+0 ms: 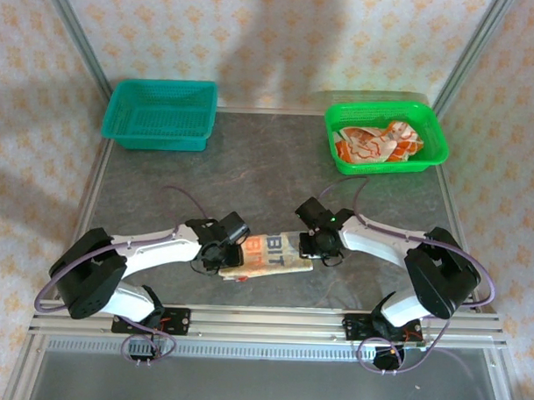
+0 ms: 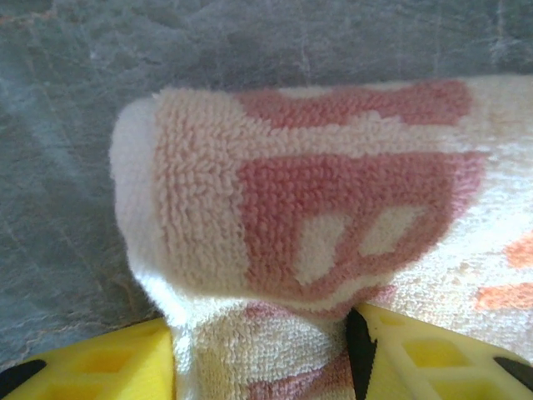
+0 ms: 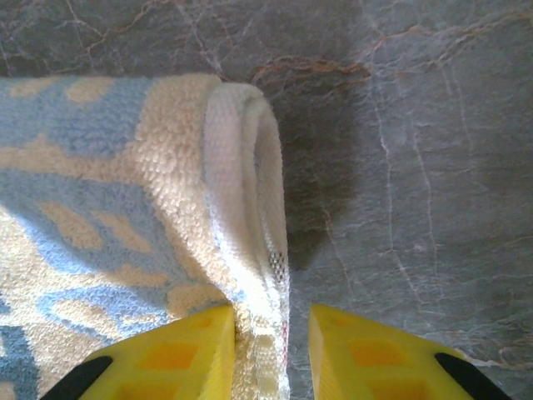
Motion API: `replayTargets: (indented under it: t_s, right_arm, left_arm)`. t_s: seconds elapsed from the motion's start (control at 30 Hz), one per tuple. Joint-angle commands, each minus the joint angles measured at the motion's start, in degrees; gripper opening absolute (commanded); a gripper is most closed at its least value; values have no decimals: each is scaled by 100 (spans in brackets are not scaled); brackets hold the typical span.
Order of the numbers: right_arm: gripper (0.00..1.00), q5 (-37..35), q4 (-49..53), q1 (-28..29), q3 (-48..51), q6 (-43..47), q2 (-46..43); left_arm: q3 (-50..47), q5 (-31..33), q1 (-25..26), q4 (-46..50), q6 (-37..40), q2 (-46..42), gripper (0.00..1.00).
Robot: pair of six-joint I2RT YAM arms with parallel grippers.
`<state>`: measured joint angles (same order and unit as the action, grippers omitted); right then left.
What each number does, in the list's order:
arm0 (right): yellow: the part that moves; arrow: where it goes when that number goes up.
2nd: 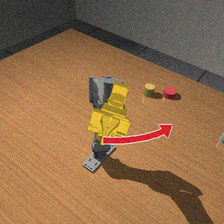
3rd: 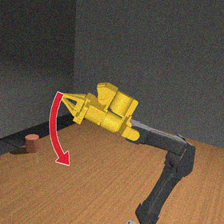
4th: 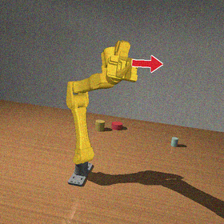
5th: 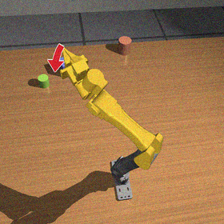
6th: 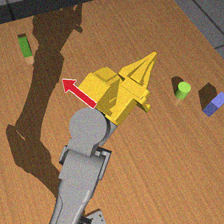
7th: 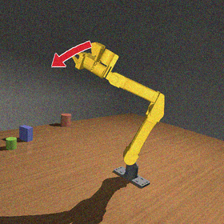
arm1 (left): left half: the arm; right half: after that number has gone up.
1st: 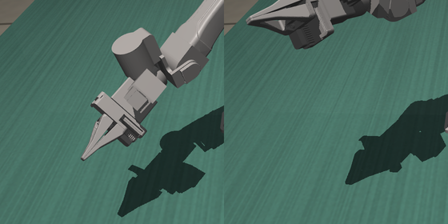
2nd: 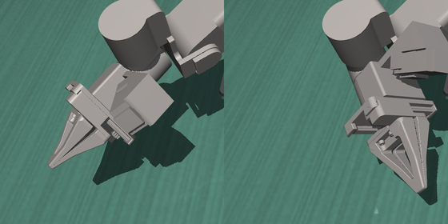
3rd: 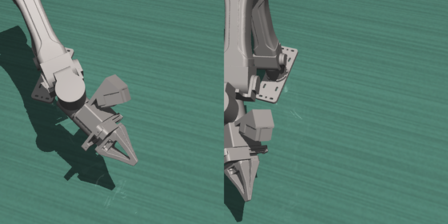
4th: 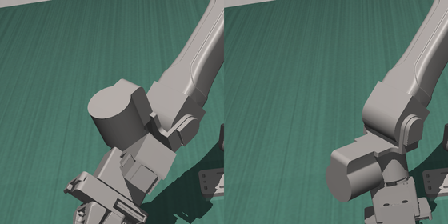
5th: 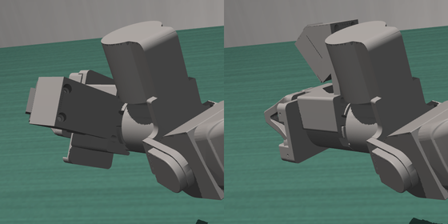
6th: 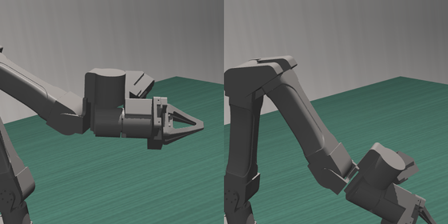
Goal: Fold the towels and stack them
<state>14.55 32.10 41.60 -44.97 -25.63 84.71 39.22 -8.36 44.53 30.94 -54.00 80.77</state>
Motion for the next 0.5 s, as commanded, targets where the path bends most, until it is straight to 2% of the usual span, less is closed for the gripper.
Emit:
replayTargets:
  t_s: [0.0, 0.17, 0.27, 0.33, 0.37, 0.47]
  right_arm:
    - [29, -148, -70, 14, 65, 15, 44]
    - [29, -153, -81, 14, 58, 6, -17]
    - [31, -188, -33, 14, 11, -13, -88]
    - [35, -243, 43, 14, -72, -29, -169]
    - [38, -295, 87, 14, -114, -39, -225]
    - [46, -471, 229, 19, -271, -43, -418]
  left_arm:
    - [-154, 72, 15, -96, -158, 188, 54]
    - [-303, -54, 20, -359, -243, 450, 52]
    - [-405, -116, 19, -607, -243, 518, 32]
    - [-409, -83, 21, -642, -204, 497, 12]
    - [-392, -48, 18, -618, -186, 464, 6]
    - [-209, 150, 17, -328, -95, 334, 0]
